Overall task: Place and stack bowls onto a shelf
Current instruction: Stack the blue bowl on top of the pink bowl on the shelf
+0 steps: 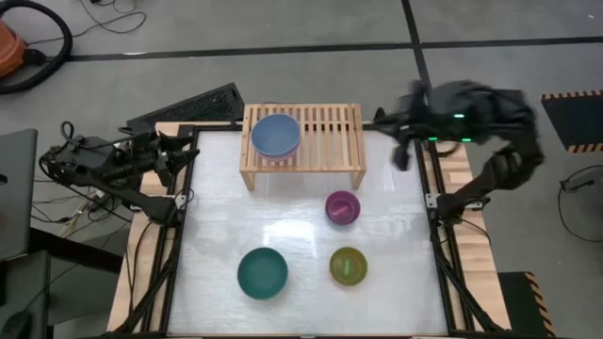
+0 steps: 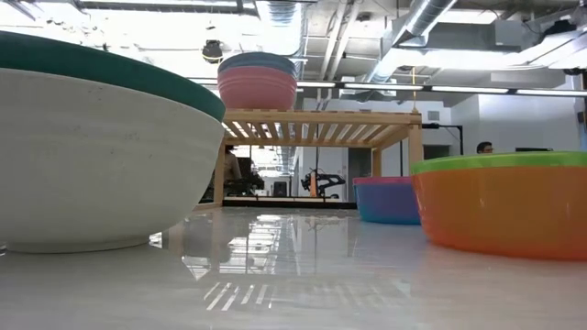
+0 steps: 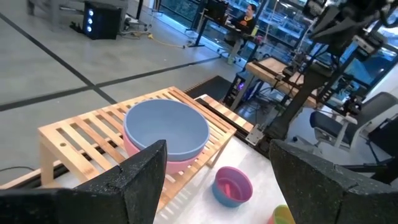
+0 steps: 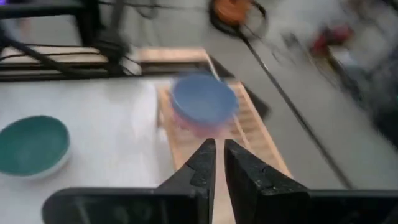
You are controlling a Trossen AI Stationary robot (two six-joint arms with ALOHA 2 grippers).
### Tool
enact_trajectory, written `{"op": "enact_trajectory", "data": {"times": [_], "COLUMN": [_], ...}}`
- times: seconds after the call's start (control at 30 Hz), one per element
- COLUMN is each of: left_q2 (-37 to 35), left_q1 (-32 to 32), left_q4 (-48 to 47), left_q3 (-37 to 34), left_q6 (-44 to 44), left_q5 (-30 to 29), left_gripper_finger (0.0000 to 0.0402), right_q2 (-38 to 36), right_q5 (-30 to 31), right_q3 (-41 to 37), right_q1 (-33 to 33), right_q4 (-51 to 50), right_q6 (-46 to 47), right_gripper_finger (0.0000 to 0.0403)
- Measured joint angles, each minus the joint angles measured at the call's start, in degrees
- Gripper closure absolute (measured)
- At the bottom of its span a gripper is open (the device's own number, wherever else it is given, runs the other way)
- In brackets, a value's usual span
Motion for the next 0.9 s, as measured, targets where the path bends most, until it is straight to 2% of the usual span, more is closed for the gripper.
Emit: {"op": "enact_trajectory", "data": {"times": [0.07, 0.17, 0.3, 0.43, 0.53, 0.63, 0.77, 0.9], "left_q2": [-0.02, -0.02, -0.01, -0.02, -0.02, -0.02, -0.02, -0.02], "left_q1": [-0.01, 0.01, -0.01, -0.01, 0.01, -0.01, 0.0, -0.01], "left_q4": [0.02, 0.0, 0.0, 0.0, -0.02, 0.0, 0.0, -0.02], "left_q3": [0.0, 0.0, 0.0, 0.0, 0.0, 0.0, 0.0, 0.0], "left_q6": [0.15, 0.42, 0.44, 0.46, 0.46, 0.46, 0.46, 0.37], "left_q5": [-0.07, -0.13, -1.18, -3.01, -4.07, -4.41, -4.39, -4.39], "left_gripper_finger": [0.0133, 0.0133, 0.0133, 0.0133, 0.0133, 0.0133, 0.0133, 0.0133], "right_q2": [-4.37, -11.21, -17.46, -17.74, -13.95, -8.72, -3.01, 0.83], "right_q5": [4.16, 8.05, 8.43, 7.02, 4.85, 0.69, -7.33, -8.61], "right_q3": [-5.94, -20.09, -43.11, -60.6, -66.01, -66.28, -66.19, -66.19], "right_q1": [1.25, 3.24, 4.79, 3.44, 1.43, -1.58, -5.46, -7.71], "right_q4": [-1.35, 5.96, 30.89, 60.77, 79.1, 88.86, 98.25, 101.41], "right_q6": [4.36, 8.28, 7.28, 0.48, -3.41, -4.83, -3.55, -2.19], "right_gripper_finger": [0.0341, 0.0355, 0.0371, 0.0377, 0.0376, 0.0376, 0.0377, 0.0375]}}
